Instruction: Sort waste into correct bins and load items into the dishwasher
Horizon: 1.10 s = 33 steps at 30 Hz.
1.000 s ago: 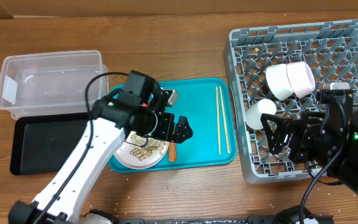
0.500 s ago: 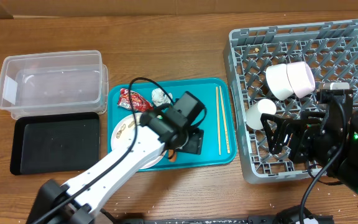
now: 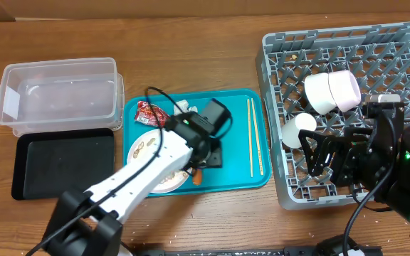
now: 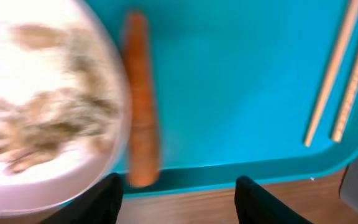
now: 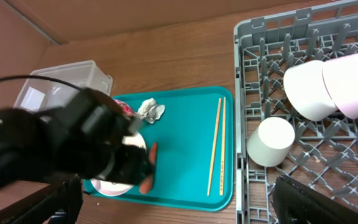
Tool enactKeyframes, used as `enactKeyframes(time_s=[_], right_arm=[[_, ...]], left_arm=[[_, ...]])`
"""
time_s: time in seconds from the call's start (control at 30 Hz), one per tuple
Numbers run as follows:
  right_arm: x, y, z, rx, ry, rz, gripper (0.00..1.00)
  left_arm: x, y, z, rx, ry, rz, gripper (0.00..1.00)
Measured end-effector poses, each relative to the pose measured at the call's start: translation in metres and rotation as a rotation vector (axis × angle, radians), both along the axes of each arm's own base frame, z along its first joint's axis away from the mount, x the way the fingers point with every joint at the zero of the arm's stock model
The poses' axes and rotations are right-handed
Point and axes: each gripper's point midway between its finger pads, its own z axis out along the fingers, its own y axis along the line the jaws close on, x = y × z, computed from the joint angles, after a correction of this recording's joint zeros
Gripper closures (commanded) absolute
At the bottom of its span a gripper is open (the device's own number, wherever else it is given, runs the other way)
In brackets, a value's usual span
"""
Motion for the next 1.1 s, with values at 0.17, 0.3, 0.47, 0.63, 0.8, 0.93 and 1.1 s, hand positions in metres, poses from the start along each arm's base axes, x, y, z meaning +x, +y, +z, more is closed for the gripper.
enactKeyframes(time_s=[0.17, 0.3, 0.47, 0.63, 0.8, 0.93, 1.1], right_arm=[[0.002, 0.000, 0.002, 0.003, -0.010, 0.000, 0.00], [0.010, 0.008, 0.018, 0.046, -0.075, 0.015, 0.00], [0.017, 0.034, 0.003, 0.077, 0.010, 0.117, 0.00], [0.040, 0.068, -0.084, -0.009, 0.316, 0.153, 0.00], [0.055, 0.089, -0.191, -0.141, 0.657, 0.104, 0.00], [0.068, 0.103, -0.243, -0.233, 0.757, 0.049, 0.11], [0.085, 0.110, -0.287, -0.293, 0.792, -0.021, 0.15]], left_arm=[[0.021, 0.042, 0.049, -0.001, -0.069, 0.110, 0.31], [0.023, 0.081, 0.096, -0.002, -0.134, 0.185, 0.18], [0.011, 0.127, 0.155, 0.012, -0.226, 0.244, 0.04], [0.001, 0.147, 0.211, -0.003, -0.382, 0.233, 0.00], [-0.016, 0.157, 0.240, 0.017, -0.466, 0.214, 0.00], [-0.019, 0.162, 0.260, 0.016, -0.539, 0.223, 0.00], [-0.023, 0.167, 0.269, 0.026, -0.579, 0.233, 0.00]])
